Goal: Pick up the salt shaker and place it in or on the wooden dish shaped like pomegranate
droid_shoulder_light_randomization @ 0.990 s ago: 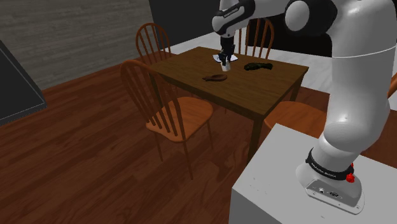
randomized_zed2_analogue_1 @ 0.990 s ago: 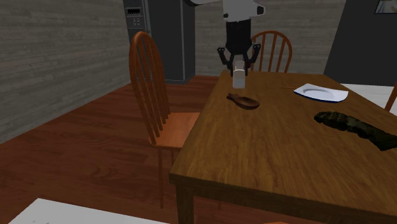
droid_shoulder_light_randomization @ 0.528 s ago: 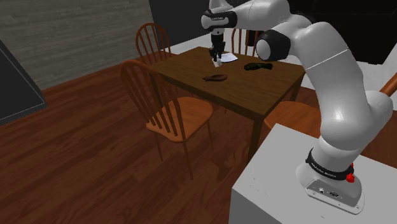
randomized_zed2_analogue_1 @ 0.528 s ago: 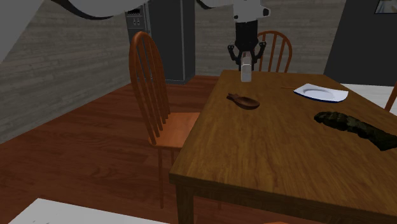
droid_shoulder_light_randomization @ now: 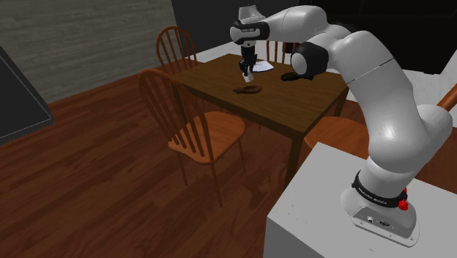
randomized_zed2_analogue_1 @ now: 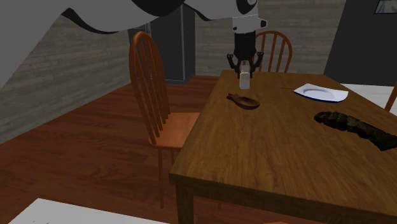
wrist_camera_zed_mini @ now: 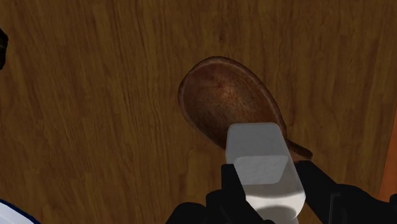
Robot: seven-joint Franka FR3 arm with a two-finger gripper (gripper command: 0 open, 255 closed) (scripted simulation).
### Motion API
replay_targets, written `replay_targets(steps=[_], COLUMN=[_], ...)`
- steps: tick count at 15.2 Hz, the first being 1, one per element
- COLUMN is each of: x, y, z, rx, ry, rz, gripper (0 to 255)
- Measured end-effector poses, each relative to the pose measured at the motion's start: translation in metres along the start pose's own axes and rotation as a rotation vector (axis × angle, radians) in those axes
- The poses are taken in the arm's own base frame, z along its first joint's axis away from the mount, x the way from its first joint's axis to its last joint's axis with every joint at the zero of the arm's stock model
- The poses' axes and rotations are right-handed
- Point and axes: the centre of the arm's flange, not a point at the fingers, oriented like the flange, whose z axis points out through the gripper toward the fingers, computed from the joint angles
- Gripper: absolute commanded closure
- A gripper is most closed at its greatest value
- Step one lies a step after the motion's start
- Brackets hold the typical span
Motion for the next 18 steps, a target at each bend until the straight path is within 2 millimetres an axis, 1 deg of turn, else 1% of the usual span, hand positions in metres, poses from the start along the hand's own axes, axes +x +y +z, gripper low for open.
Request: replay_targets(steps=[8, 10, 14, 15, 18], x=[-0.004, -0.005, -0.005, -0.005, -0.005], y=[-0.004, -0.005, -0.005, -0.005, -0.005], z=[0.042, 0.046, 0.047, 0.047, 0.047], rx=[0.000, 0.000, 0.000, 0.000, 0.000], ry=[0.000, 0.000, 0.001, 0.001, 0.001], rz=[0.000, 0.000, 0.000, 0.000, 0.000], gripper=[255, 255, 255, 0, 0])
